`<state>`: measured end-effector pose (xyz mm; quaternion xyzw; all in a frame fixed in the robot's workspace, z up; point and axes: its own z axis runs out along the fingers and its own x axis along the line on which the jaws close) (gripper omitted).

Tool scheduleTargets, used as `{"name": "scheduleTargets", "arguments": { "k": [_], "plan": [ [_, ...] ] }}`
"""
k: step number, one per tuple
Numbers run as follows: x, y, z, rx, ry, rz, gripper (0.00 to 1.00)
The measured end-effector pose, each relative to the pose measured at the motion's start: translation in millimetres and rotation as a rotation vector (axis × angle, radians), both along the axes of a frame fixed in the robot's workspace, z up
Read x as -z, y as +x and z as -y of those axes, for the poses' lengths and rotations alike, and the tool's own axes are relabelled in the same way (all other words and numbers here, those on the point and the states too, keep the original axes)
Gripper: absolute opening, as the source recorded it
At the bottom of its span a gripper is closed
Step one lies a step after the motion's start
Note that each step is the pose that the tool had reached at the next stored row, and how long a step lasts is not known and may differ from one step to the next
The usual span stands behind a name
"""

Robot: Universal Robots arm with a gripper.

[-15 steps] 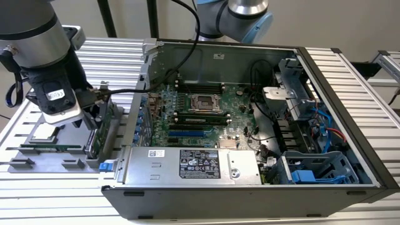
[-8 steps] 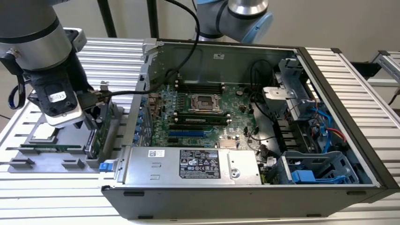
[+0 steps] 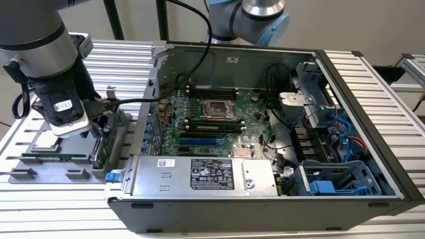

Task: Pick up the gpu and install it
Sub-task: 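Pick up the gpu and move the gpu toward the slot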

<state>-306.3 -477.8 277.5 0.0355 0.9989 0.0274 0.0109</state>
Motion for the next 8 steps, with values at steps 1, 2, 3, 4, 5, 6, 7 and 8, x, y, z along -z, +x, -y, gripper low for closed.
{"name": "scheduleTargets", "arguments": {
  "k": [1,2,3,4,5,6,7,8],
  "plan": [
    [0.8,0.0,0.0,0.000,0.0000,0.0000,1.00],
    [1.5,0.0,-0.1,0.000,0.0000,0.0000,1.00],
    [2.3,0.0,-0.1,0.000,-0.0001,0.0000,1.00],
    [3.2,0.0,-0.1,0.000,0.0000,0.0000,1.00],
    [3.9,0.0,-0.2,0.000,0.0000,0.0000,1.00],
    [4.7,0.0,-0.2,0.000,0.0000,0.0000,1.00],
    [5.5,0.0,-0.2,0.000,0.0000,0.0001,1.00],
    [6.2,0.0,-0.2,0.000,-0.0001,0.0000,1.00]
  ]
}}
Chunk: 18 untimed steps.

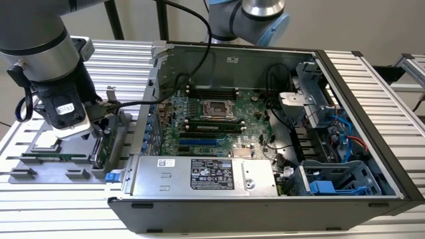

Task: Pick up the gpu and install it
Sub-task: 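Pick up the gpu and move the gpu toward the slot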

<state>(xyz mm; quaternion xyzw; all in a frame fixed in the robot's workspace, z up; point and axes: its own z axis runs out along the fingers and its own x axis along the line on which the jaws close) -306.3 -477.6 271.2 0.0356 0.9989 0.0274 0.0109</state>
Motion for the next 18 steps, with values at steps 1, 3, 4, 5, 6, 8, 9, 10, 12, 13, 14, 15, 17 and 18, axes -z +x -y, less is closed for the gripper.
{"name": "scheduleTargets", "arguments": {
  "k": [1,3,4,5,6,8,9,10,12,13,14,15,17,18],
  "plan": [
    [0.7,0.0,0.0,0.000,0.0000,0.0000,1.00],
    [2.2,0.0,0.0,0.000,0.0001,0.0000,1.00],
    [2.9,0.0,0.0,0.000,0.0001,0.0001,1.00],
    [3.5,0.0,0.0,0.000,0.0001,0.0000,1.00],
    [4.2,0.0,0.0,0.000,0.0001,0.0000,1.00],
    [5.4,0.0,0.0,0.000,0.0001,0.0000,1.00],
    [6.0,0.0,0.0,0.000,0.0001,0.0000,1.00],
    [6.5,0.0,0.0,0.000,0.0001,0.0000,1.00],
    [7.7,0.0,0.0,0.000,0.0001,0.0000,1.00],
    [8.2,0.0,0.0,0.000,0.0000,0.0000,1.00],
    [8.7,0.0,0.0,0.000,0.0000,0.0000,1.00],
    [9.3,0.0,0.0,0.000,0.0001,0.0000,1.00],
    [10.8,0.0,0.0,0.000,0.0001,0.0001,1.00],
    [11.6,0.0,0.0,0.000,0.0001,0.0000,1.00]
  ]
}}
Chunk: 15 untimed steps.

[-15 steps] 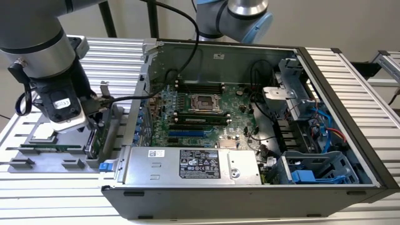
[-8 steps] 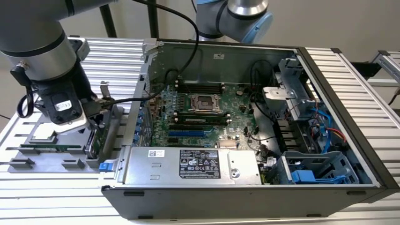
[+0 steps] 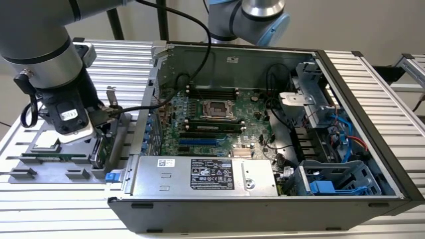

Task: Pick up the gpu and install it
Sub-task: 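Pick up the gpu and move the gpu toward the slot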

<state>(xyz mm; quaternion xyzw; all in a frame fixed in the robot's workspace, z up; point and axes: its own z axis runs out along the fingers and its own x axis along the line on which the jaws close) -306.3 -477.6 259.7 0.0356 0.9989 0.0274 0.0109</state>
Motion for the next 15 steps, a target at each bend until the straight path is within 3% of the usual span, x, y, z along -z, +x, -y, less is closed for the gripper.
{"name": "scheduleTargets", "arguments": {
  "k": [6,15],
  "plan": [
    [5.7,-1.2,-0.7,0.000,-0.0001,0.0009,1.00],
    [14.1,-2.7,-5.6,0.000,0.0000,0.0046,1.00]
  ]
}}
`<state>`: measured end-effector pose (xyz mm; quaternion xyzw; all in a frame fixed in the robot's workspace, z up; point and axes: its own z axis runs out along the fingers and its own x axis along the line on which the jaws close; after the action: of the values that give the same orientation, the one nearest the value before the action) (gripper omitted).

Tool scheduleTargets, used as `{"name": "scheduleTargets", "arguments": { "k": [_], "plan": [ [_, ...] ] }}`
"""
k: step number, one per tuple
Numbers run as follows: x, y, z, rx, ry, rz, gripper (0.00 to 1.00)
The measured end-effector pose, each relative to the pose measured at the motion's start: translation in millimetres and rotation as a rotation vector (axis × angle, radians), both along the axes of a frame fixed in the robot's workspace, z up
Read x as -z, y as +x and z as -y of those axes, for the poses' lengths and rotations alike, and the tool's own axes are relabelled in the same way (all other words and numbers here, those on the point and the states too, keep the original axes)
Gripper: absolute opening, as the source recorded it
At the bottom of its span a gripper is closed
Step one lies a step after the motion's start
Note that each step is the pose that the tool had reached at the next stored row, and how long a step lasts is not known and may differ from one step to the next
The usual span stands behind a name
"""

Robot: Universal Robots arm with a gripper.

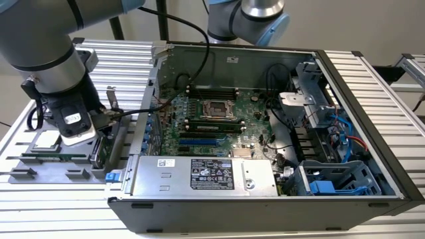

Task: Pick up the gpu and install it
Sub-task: 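Pick up the gpu and move the gpu toward the slot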

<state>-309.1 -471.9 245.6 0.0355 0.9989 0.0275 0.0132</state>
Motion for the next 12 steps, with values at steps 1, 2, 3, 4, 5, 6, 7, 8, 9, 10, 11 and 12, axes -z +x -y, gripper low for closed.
{"name": "scheduleTargets", "arguments": {
  "k": [1,2,3,4,5,6,7,8,9,10,11,12],
  "plan": [
    [0.8,-0.3,-0.8,0.000,-0.0001,0.0008,1.00],
    [1.5,-0.6,-1.6,0.000,0.0000,0.0015,1.00],
    [2.2,-0.9,-2.4,0.000,0.0001,0.0025,1.00],
    [2.9,-1.2,-3.2,0.000,0.0001,0.0034,1.00],
    [3.4,-1.5,-4.0,0.000,0.0001,0.0040,1.00],
    [3.8,-1.6,-4.7,0.000,0.0001,0.0043,1.00],
    [4.2,-1.7,-5.5,0.000,0.0000,0.0045,1.00],
    [4.7,-1.8,-6.3,0.000,0.0000,0.0046,1.00],
    [5.0,-1.9,-7.0,0.000,-0.0001,0.0046,1.00],
    [5.4,-2.0,-7.8,0.000,-0.0001,0.0046,1.00],
    [5.7,-2.0,-8.4,0.000,0.0000,0.0047,1.00],
    [6.1,-2.1,-9.0,0.000,0.0001,0.0048,1.00]
  ]
}}
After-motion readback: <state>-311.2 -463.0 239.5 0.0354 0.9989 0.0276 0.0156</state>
